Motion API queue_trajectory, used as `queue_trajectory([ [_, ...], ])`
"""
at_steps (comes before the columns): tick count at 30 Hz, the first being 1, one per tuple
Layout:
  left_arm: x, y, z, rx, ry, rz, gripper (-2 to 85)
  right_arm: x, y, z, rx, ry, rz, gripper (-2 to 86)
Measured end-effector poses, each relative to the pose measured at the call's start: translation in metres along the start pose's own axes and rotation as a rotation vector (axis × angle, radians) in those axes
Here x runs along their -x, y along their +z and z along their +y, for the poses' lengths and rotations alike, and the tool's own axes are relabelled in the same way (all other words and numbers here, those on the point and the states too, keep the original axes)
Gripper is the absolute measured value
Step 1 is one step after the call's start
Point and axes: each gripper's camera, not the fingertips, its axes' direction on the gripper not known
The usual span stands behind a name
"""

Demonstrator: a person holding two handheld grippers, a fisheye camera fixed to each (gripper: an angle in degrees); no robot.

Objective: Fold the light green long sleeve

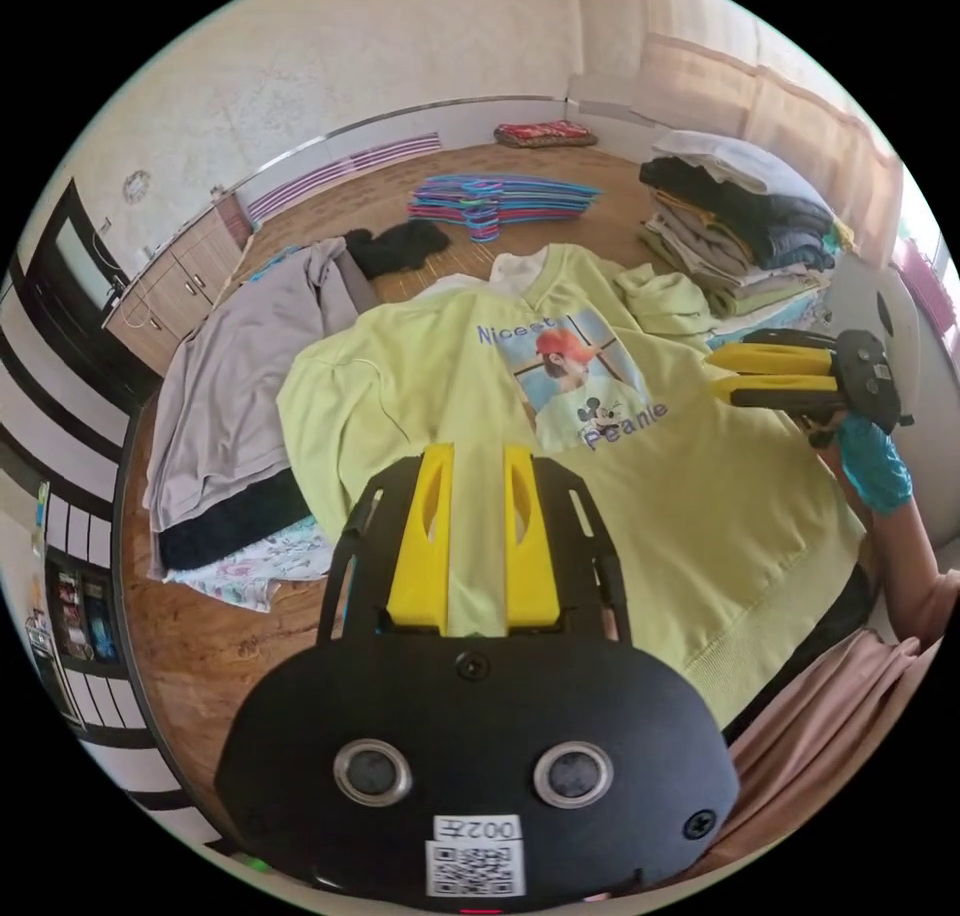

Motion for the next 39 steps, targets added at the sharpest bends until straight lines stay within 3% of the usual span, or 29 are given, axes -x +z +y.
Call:
queue_trajectory([
  [6,-0.008,-0.034,0.035,-0.026,-0.009,-0.011,4.4,0.024,-0.023,0.011,-0.048,0.004,-0.045,7.5],
  [11,-0.012,-0.050,0.067,0.004,-0.019,-0.021,4.3,0.070,-0.032,0.010,0.029,-0.177,-0.269,8.1],
  [23,-0.001,-0.085,0.150,0.035,-0.092,-0.078,4.3,0.200,-0.037,-0.008,-0.065,-0.421,-0.561,8.8],
  [33,0.032,-0.104,0.225,0.124,-0.135,-0.118,5.6,0.287,-0.012,-0.005,0.012,-0.574,-0.557,10.7],
  [39,0.053,-0.107,0.268,0.157,-0.170,-0.068,6.1,0.323,-0.004,-0.001,0.037,-0.623,-0.455,8.6],
])
